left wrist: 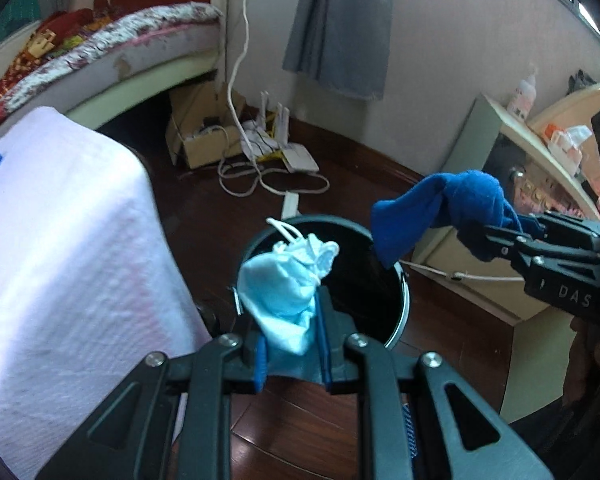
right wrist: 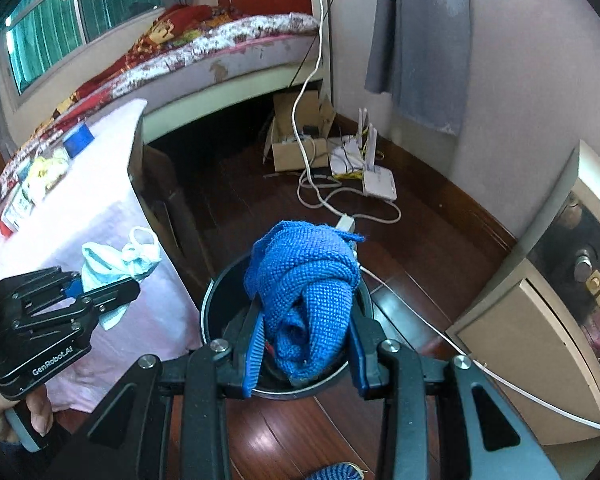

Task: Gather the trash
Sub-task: 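Move both tools over the bin and release the mask and sock, then return to the table and grasp the white milk carton with the left tool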

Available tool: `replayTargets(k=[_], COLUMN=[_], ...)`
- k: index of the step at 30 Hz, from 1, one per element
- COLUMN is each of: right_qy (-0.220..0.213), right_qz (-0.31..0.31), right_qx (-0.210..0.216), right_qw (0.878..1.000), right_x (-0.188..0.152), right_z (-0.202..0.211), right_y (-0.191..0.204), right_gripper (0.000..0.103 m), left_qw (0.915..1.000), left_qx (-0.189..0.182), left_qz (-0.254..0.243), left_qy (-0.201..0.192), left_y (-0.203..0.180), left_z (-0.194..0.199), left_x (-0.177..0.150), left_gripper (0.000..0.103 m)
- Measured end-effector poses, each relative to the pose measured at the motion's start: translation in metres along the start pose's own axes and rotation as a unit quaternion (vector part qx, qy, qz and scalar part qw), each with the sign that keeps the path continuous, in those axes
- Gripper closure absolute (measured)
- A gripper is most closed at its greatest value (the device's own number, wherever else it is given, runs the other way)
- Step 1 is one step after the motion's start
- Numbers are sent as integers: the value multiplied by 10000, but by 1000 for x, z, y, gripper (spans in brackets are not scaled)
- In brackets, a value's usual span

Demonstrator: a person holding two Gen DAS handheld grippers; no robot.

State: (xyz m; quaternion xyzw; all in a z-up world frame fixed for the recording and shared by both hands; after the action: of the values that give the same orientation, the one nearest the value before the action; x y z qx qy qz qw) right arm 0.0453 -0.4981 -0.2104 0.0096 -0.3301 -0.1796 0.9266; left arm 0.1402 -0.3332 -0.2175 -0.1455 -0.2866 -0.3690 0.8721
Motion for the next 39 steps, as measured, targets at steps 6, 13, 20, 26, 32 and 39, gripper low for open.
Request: replayTargets(k=[6, 13, 20, 26, 32, 39], right_qy=[319, 769, 1094, 1228, 991, 676], right_qz=[176, 418, 651, 824, 475, 496], right_qx=[21, 59, 71, -437, -480, -314], right_qw=[9993, 9961, 9918, 9880, 9928, 9960], right_x=[-13, -29, -34, -37, -26, -13], right_z=[-34, -79, -109, -123, -103, -67], right_y=[-6, -7, -3, -17, -25, 4], right_gripper=[65, 65, 61, 0, 0, 0], left_qw=[9994, 9976, 9953, 9968, 9963, 9957], left_qx=[-155, -330, -521, -112, 428, 669], left_qz=[46, -3, 115, 309, 580, 626], left_qy=[294, 612, 809, 725, 471, 166], left_y=[-2, -8, -8, 9, 34, 48], left_z=[-30, -63, -81, -72, -39, 7], left_x=[-8, -15, -20, -21, -19, -17], left_gripper=[82, 82, 37, 3, 3, 3])
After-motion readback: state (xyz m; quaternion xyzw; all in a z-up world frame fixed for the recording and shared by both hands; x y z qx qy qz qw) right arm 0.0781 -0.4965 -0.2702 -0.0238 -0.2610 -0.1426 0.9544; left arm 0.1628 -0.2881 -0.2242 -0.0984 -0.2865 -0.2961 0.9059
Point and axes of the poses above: each gripper's, at about its wrist camera, not at the fingertips, and z roughly against the way its jaws point, y to its left, x to its top, the point moved 8 cm from there along -z, roughly the way its jaws point, and after that the axes turned 6 degrees about -z, right-handed, at the moved point
